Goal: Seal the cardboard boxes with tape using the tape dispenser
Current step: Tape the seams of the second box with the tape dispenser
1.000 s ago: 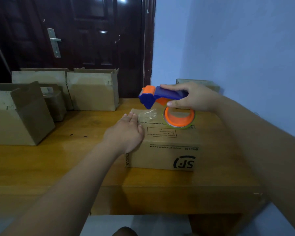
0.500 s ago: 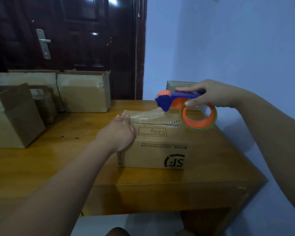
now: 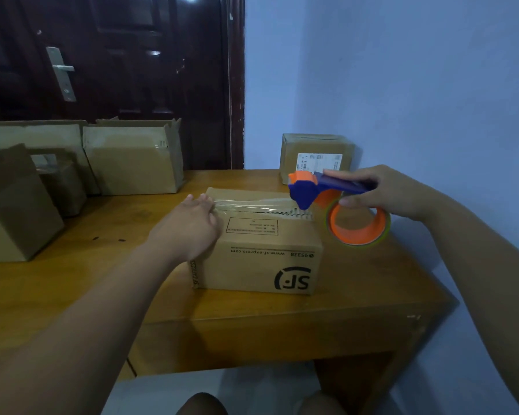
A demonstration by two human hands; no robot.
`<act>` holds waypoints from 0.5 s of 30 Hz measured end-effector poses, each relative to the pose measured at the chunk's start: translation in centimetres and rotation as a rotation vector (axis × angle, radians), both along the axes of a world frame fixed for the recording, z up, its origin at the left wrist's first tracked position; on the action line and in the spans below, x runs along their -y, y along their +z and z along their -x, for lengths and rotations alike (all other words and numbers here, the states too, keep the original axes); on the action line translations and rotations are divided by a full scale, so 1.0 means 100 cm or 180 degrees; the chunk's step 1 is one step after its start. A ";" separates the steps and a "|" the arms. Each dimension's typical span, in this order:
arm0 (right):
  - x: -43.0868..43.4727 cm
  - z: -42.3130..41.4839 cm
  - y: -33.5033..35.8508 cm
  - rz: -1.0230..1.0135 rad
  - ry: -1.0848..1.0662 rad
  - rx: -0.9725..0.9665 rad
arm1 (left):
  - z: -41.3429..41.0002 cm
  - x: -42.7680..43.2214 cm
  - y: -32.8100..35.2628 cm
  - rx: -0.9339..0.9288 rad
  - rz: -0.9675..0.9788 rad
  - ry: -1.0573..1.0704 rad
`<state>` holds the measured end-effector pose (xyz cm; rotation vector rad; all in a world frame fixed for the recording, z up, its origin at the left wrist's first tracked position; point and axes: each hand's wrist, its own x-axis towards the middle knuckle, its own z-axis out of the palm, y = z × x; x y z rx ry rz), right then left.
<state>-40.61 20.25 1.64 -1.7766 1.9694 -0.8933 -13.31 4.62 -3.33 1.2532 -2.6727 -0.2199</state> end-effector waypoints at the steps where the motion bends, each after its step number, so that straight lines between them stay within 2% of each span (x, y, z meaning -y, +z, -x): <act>1: -0.001 -0.002 -0.002 -0.0061 -0.0008 -0.0016 | 0.000 -0.001 0.001 0.0018 0.0011 0.0005; 9: -0.005 0.002 -0.031 0.0046 -0.0166 -0.0180 | 0.000 -0.006 0.005 0.0176 0.0071 0.0044; 12: -0.005 0.001 -0.041 0.0177 -0.0210 -0.0036 | 0.004 -0.012 0.012 0.0384 0.0207 0.0044; 15: -0.003 0.004 -0.050 0.0212 -0.0259 -0.0029 | 0.008 -0.017 0.014 0.0312 0.0290 -0.0106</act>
